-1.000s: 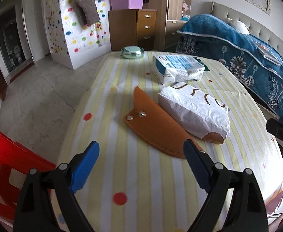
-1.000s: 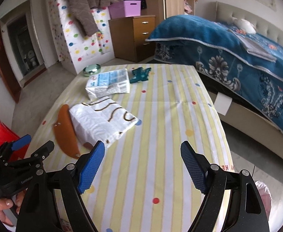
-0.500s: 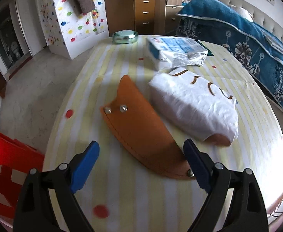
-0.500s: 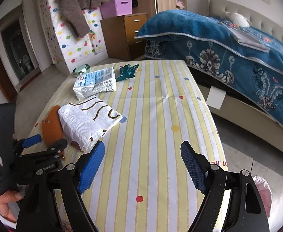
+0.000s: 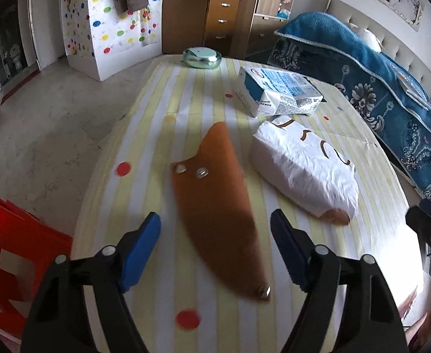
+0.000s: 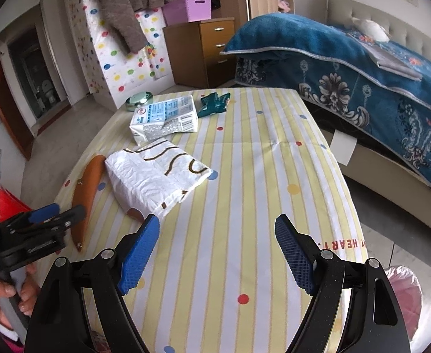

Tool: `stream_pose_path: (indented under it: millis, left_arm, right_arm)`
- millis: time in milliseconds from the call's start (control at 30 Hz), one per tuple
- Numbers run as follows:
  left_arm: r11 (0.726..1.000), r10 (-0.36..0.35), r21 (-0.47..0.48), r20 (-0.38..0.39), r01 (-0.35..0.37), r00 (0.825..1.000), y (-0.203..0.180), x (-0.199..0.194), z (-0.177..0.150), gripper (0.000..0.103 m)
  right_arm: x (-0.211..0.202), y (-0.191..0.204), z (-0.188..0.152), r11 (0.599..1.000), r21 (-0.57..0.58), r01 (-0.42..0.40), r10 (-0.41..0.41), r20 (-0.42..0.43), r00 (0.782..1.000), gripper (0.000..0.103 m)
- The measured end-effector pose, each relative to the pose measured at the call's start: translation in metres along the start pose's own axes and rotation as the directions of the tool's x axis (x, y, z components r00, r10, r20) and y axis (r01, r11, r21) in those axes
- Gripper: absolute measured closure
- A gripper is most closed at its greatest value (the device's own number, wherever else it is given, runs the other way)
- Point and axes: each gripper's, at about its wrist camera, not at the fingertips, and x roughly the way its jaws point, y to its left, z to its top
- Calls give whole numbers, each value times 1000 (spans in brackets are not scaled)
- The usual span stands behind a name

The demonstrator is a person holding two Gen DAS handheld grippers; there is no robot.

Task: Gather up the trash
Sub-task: 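Return to the table and grasp the brown leather sheath with the left tool, then grasp the white paper bag with the right tool while left holds sheath, then carry sheath and paper bag to the wastebasket and open both tools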

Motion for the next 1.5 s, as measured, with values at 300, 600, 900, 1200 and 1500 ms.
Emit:
stream_pose_path:
  millis: [300, 600, 900, 1200, 1500]
  left_arm:
    - [996, -4, 84, 24, 2, 1000, -15, -1, -5, 51]
    - [999, -27, 35, 89, 23, 996, 9, -29, 1, 51]
    - [999, -31, 24, 87, 29, 996, 17, -25, 5, 51]
    - [999, -35, 28, 86, 32, 996, 14, -31, -1, 51]
    - [998, -36, 51, 93, 32, 995, 7, -47, -14, 51]
  right_arm:
    - [13, 6, 10, 999, -30, -30, 30, -18, 999, 36]
    - [54, 22, 34, 985, -108, -131, 123, -82, 989, 27]
    - [86, 34, 46, 976, -134, -169, 161, -74, 984, 34]
    - [96, 45, 38, 959, -235, -160, 132, -131, 983, 26]
    - [55, 55, 12, 946, -243, -214, 188, -127, 974, 97]
